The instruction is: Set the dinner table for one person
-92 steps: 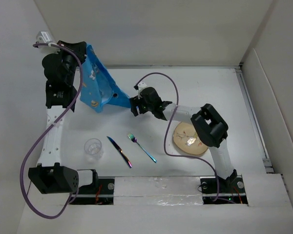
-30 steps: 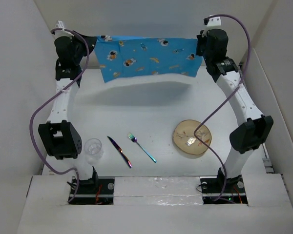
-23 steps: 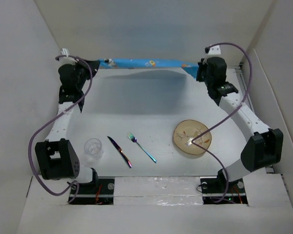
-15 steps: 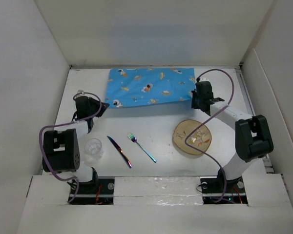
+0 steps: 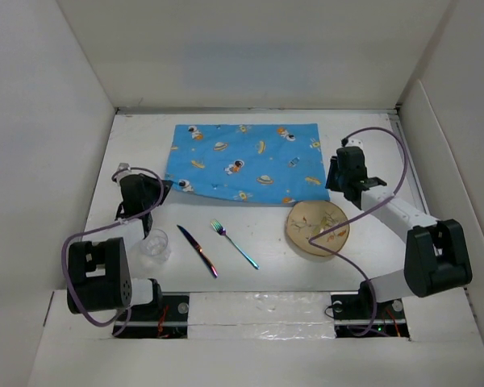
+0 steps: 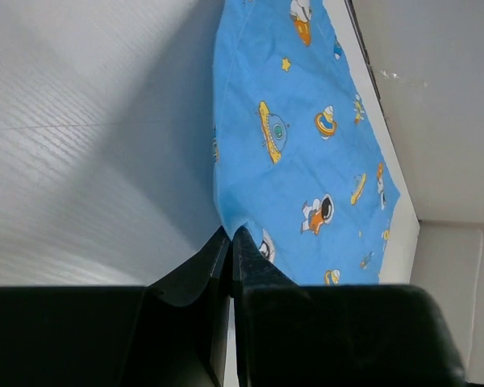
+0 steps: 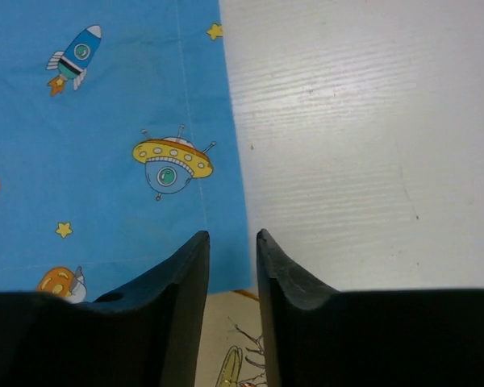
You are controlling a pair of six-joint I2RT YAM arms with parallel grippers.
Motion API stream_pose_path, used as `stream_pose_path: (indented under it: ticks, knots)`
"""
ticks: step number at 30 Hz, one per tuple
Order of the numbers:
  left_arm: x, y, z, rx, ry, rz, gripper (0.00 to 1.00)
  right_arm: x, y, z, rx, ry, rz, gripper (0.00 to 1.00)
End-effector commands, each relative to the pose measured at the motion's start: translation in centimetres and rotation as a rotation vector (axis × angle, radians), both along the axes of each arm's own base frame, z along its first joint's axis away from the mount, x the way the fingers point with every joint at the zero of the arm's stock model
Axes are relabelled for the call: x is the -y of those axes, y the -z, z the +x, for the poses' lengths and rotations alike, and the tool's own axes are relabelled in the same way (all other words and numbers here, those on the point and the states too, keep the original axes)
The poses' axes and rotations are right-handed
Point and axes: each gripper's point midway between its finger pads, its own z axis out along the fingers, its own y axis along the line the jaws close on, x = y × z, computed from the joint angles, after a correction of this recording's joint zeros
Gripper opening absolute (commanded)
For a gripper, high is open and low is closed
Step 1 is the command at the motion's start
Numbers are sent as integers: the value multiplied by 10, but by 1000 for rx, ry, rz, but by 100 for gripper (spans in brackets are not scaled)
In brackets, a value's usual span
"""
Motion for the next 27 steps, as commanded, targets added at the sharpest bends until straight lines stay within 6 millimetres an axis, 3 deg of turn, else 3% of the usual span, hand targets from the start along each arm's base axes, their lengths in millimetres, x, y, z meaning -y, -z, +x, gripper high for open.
stream_pose_path:
  ticks: [1, 2, 7, 11, 14, 15, 19, 23, 27]
  knots:
    - [-8, 0, -11, 2, -24, 44, 3, 7, -18, -6, 68, 38, 22, 38]
    - [-7, 1, -13, 4, -18, 44, 9, 11, -19, -7, 71, 55, 26, 43]
    - [1, -11, -31, 62, 3, 23, 11, 8, -21, 0, 81, 53, 51, 45]
    - [-7, -21, -43, 65, -42, 42, 31, 1, -13, 9, 43, 33, 63, 46]
    - [-19, -42, -49, 111, -101, 87, 31, -5, -4, 12, 36, 18, 87, 47]
    - [-22, -59, -51, 166, -113, 110, 32, 1, 2, 13, 26, 32, 94, 48]
    - [-5, -93, -53, 270, -57, 175, 40, 0, 23, 15, -58, 15, 147, 50]
    - [14, -89, -43, 241, 59, 203, 39, -7, 35, 16, -104, -16, 211, 53]
    - [26, -70, -33, 207, 118, 223, 38, -15, 45, 7, -135, -53, 290, 52]
